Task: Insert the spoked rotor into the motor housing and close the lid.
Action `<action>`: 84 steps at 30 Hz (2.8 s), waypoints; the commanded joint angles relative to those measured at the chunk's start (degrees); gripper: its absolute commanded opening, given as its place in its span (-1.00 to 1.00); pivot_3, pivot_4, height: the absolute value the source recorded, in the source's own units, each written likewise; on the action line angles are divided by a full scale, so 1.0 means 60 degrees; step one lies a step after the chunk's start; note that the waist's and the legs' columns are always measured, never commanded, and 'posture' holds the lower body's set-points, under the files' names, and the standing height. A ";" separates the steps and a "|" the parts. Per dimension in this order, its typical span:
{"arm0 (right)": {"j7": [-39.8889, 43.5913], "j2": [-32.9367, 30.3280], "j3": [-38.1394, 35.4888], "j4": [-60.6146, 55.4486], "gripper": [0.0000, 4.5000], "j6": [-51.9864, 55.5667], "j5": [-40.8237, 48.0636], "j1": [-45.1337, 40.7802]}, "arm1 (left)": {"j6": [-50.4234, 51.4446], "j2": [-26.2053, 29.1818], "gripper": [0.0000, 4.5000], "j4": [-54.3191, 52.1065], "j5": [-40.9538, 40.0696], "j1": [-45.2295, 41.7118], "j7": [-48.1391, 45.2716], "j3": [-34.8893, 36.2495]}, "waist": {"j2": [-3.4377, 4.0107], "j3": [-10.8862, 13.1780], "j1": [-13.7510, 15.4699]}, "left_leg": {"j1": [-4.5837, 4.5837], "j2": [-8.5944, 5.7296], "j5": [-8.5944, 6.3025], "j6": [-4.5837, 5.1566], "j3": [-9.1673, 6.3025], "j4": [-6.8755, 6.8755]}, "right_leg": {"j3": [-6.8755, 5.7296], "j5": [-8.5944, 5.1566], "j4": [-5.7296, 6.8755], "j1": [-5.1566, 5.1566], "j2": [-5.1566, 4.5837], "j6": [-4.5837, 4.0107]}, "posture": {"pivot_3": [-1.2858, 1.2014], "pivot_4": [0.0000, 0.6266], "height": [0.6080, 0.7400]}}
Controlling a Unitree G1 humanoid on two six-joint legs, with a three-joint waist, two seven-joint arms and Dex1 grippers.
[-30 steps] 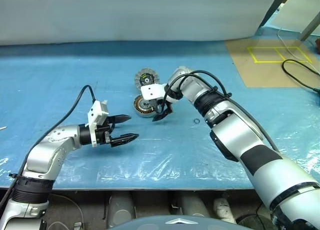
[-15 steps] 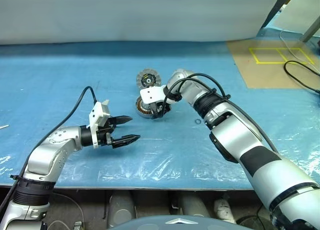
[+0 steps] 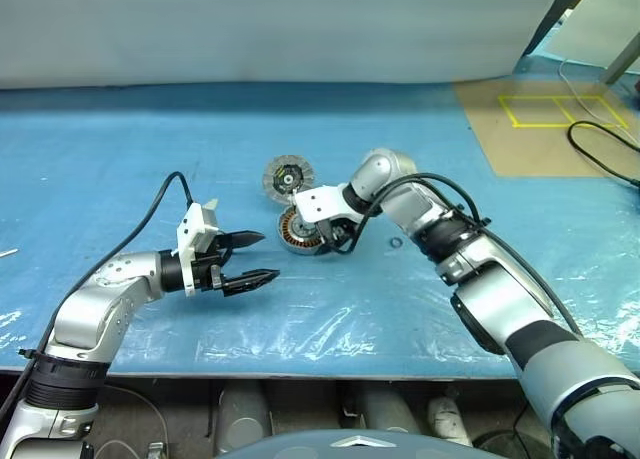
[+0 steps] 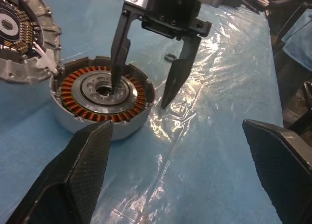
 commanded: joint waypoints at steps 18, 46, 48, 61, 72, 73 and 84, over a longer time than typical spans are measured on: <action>0.0020 -0.0395 -0.0048 -0.2095 0.23 0.1955 0.0862 -0.0022 | 0.0018 -0.0021 1.00 -0.0112 -0.0106 -0.0224 -0.0149 -0.0209 | 0.0001 0.0000 -0.0015 | 0.0027 -0.0002 -0.0009 -0.0028 0.0002 0.0004 | 0.0009 -0.0012 0.0009 0.0016 0.0001 -0.0019 | 0.03 -0.52 1.00; -0.0394 -0.0430 0.0413 -0.1187 0.98 0.0310 0.0836 -0.0055 | 0.0063 -0.0019 1.00 -0.0324 -0.0119 -0.0019 -0.0043 -0.0221 | 0.0000 0.0000 -0.0013 | 0.0024 -0.0003 -0.0008 -0.0028 0.0002 0.0006 | 0.0009 -0.0012 0.0007 0.0017 -0.0001 -0.0019 | 0.03 -0.52 1.00; -0.0418 -0.0453 0.0440 -0.1111 0.98 0.0234 0.0782 -0.0054 | 0.0046 -0.0035 1.00 -0.0310 -0.0104 -0.0020 -0.0028 -0.0229 | 0.0000 0.0000 -0.0014 | 0.0024 -0.0003 -0.0008 -0.0028 0.0002 0.0006 | 0.0009 -0.0012 0.0008 0.0017 0.0000 -0.0019 | 0.03 -0.52 1.00; -0.0631 -0.0321 0.0803 0.0035 0.98 -0.0364 0.0482 0.0059 | 0.0069 -0.0026 1.00 -0.0348 -0.0106 0.0019 0.0019 -0.0258 | 0.0002 -0.0002 -0.0017 | 0.0049 -0.0003 -0.0008 -0.0028 0.0002 0.0010 | 0.0011 -0.0013 0.0010 0.0041 -0.0001 -0.0021 | 0.03 -0.52 1.00; -0.1062 -0.0107 0.0972 0.0404 0.17 -0.0251 0.0099 -0.0125 | 0.0031 -0.0090 1.00 -0.0319 -0.0068 -0.0014 0.0043 -0.0327 | 0.0002 -0.0002 -0.0017 | 0.0051 -0.0003 -0.0008 -0.0027 0.0002 0.0021 | 0.0012 -0.0014 0.0006 0.0050 -0.0002 -0.0022 | 0.03 -0.52 1.00; -0.1047 -0.0079 0.0952 0.0399 0.00 -0.0208 0.0098 -0.0146 | 0.0033 -0.0110 1.00 -0.0327 -0.0067 -0.0022 0.0056 -0.0347 | 0.0000 -0.0004 -0.0019 | 0.0051 -0.0003 -0.0008 -0.0028 0.0002 0.0021 | 0.0012 -0.0014 0.0006 0.0050 -0.0002 -0.0022 | 0.03 -0.52 1.00; -0.0577 -0.0560 0.0843 -0.1461 -0.09 0.1708 0.0094 0.0237 | 0.0058 -0.0119 1.00 -0.0307 -0.0114 -0.0013 0.0024 -0.0357 | 0.0001 -0.0003 0.0024 | 0.0060 -0.0003 -0.0007 -0.0027 0.0002 0.0022 | 0.0013 -0.0014 0.0003 0.0059 -0.0001 -0.0022 | 0.03 -0.52 1.00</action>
